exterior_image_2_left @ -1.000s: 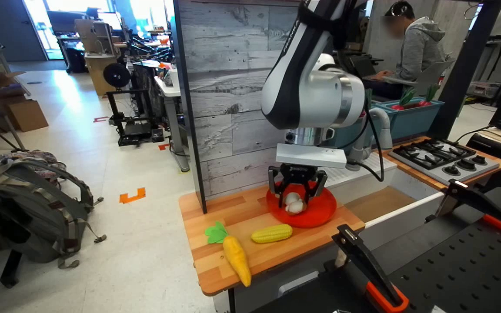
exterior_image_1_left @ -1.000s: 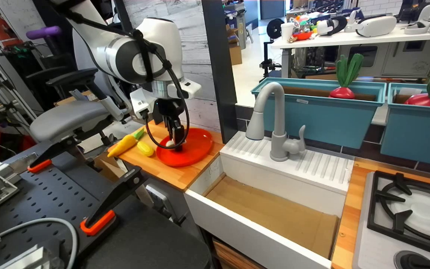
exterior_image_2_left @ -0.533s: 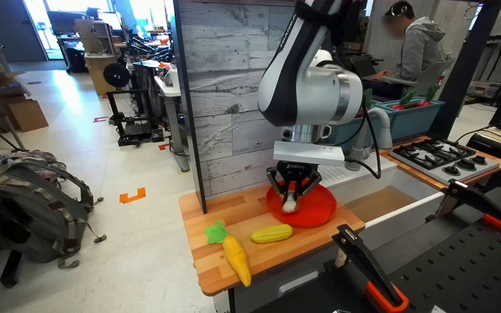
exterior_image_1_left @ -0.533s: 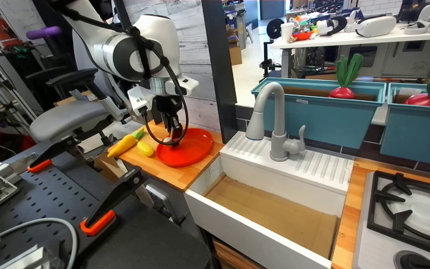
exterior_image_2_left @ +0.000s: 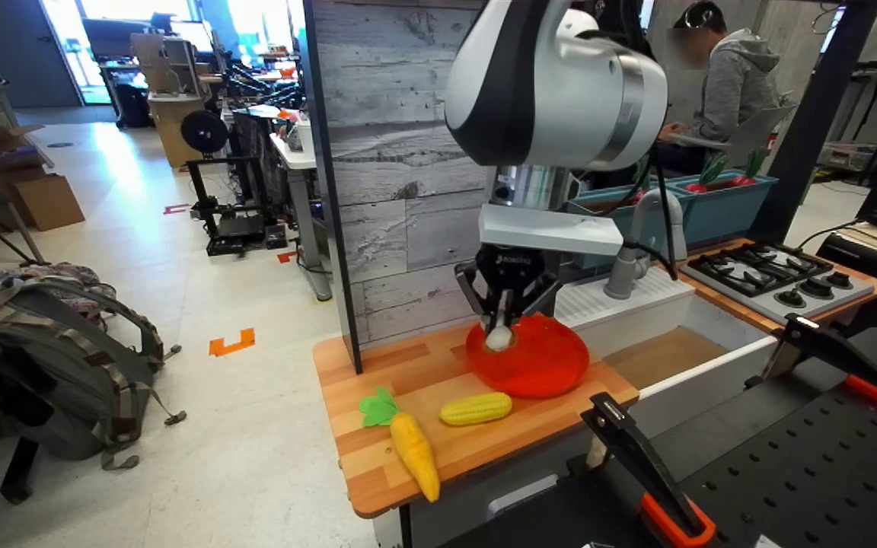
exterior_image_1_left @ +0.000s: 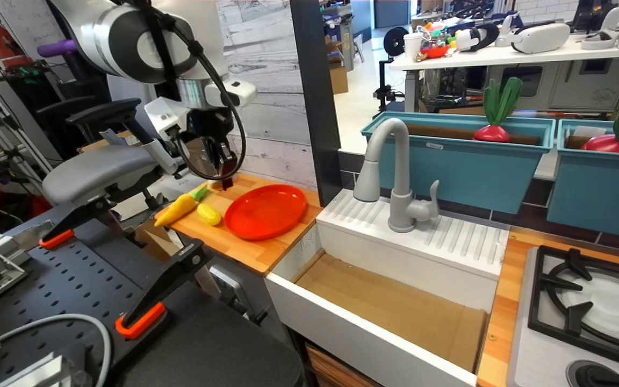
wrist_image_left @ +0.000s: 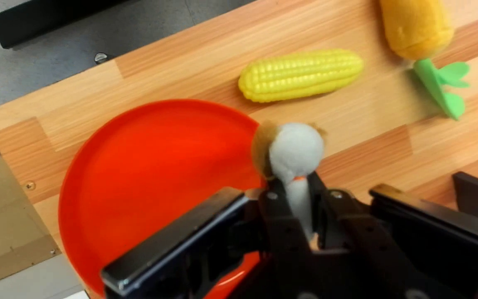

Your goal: Pick up the toy from the plate and put it on the countertop.

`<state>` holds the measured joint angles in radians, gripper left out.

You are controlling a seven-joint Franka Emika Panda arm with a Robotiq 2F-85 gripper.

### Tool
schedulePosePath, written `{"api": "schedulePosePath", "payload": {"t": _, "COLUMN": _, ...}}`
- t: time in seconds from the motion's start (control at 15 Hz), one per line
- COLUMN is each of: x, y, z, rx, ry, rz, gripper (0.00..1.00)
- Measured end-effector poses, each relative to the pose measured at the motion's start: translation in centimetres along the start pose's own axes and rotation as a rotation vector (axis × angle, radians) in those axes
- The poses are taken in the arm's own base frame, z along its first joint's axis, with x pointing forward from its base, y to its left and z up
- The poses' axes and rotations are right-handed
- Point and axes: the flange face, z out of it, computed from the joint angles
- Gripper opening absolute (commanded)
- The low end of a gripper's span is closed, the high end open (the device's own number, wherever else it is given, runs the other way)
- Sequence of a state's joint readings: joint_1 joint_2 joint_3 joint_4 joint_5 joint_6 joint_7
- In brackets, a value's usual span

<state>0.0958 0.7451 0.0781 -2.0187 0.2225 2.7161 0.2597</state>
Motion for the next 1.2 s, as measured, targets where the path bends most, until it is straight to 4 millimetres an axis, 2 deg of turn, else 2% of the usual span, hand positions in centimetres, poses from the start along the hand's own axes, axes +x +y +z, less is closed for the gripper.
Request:
{"api": "schedulePosePath", "payload": {"t": 0.2, "x": -1.3, "y": -2.9, "z": -1.7, "rx": 0.026, "ry": 0.013, "rz": -0.047, "gripper": 0.04}}
{"api": "schedulePosePath", "payload": {"t": 0.47, "x": -2.3, "y": -6.4, "z": -1.7, "rx": 0.049, "ry": 0.029, "rz": -0.102, "gripper": 0.04}}
{"api": "schedulePosePath", "payload": {"t": 0.73, "x": -2.4, "y": -8.4, "z": 0.2, "rx": 0.046, "ry": 0.023, "rz": -0.135, "gripper": 0.04}}
{"api": "schedulePosePath", "payload": {"t": 1.07, "x": -1.1, "y": -8.0, "z": 4.2, "rx": 0.023, "ry": 0.008, "rz": -0.127, "gripper": 0.04}}
{"api": "schedulePosePath", "payload": {"t": 1.13, "x": -0.7, "y": -7.7, "z": 4.9, "rx": 0.018, "ry": 0.007, "rz": -0.122, "gripper": 0.4}}
{"api": "schedulePosePath", "payload": {"t": 1.2, "x": -0.3, "y": -7.4, "z": 5.5, "rx": 0.014, "ry": 0.007, "rz": -0.117, "gripper": 0.42}}
